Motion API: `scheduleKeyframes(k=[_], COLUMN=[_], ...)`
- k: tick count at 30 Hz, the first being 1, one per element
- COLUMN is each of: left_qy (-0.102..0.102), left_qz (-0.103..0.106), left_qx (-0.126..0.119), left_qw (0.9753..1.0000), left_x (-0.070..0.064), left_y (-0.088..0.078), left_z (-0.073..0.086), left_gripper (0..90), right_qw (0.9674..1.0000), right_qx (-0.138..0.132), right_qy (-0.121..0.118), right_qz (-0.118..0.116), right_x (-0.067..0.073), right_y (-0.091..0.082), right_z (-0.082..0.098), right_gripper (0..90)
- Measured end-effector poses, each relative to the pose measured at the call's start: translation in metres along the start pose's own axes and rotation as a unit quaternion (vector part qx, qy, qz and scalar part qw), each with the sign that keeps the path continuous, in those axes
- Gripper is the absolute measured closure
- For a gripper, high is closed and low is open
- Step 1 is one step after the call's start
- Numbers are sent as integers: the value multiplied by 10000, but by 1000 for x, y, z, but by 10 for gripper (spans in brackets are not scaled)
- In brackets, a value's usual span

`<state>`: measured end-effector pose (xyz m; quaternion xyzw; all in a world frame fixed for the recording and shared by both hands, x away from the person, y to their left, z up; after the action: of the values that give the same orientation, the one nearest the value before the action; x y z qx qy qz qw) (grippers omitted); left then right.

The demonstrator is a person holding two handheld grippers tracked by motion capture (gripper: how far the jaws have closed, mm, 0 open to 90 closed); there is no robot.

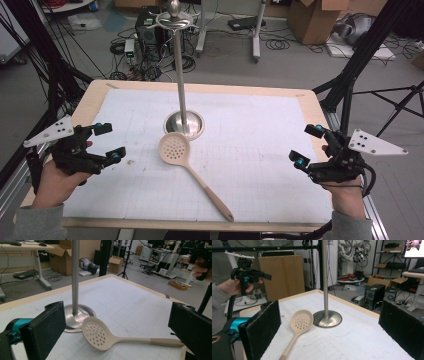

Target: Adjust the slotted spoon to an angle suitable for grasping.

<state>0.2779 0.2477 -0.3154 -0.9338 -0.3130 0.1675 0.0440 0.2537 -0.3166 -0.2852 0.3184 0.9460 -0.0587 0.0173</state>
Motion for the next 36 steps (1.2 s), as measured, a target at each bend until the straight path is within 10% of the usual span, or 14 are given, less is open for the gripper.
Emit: scheduleKeyframes(k=[36], left_qy=[143], left_qz=[190], left_qx=[98], left_qw=[9997], left_x=[-2], left_y=[22], left_z=[9], left_gripper=[22], right_qw=[9998], right_qx=[-73], right_qy=[87], right_qz=[181], right_x=[0], right_y=[-9], right_z=[-1], right_gripper=[29])
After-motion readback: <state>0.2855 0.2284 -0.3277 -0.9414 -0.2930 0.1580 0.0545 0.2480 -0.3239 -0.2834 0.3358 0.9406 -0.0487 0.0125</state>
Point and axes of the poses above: each handheld gripper's, and its own axes: y roughly forward along the jaws, z roughly out of its underside, x roughly to its left, the point moved 2 cm from there along y, roughly forward along the jaws, and after that the axes turned 8 degrees about -y, right-handed, at the moved point
